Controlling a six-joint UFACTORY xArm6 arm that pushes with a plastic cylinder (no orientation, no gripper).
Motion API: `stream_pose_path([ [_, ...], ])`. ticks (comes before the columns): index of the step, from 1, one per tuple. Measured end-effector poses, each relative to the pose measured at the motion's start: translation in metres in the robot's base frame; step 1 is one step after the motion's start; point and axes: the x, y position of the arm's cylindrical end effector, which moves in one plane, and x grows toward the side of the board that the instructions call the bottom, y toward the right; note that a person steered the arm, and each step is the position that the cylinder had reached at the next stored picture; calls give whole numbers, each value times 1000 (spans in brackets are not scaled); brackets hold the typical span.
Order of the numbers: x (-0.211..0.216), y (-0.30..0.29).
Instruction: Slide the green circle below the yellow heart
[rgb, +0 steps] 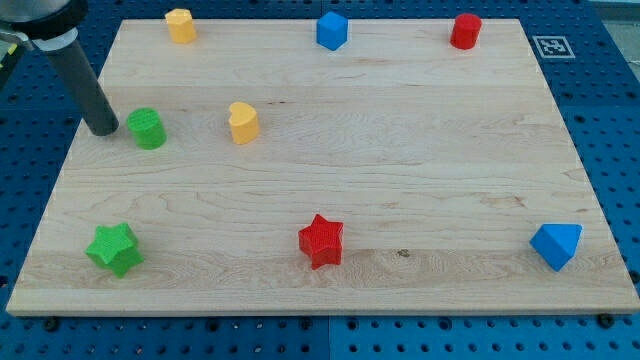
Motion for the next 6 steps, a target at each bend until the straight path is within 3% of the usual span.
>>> stream_pose_path([
  [3,10,31],
  [6,33,117],
])
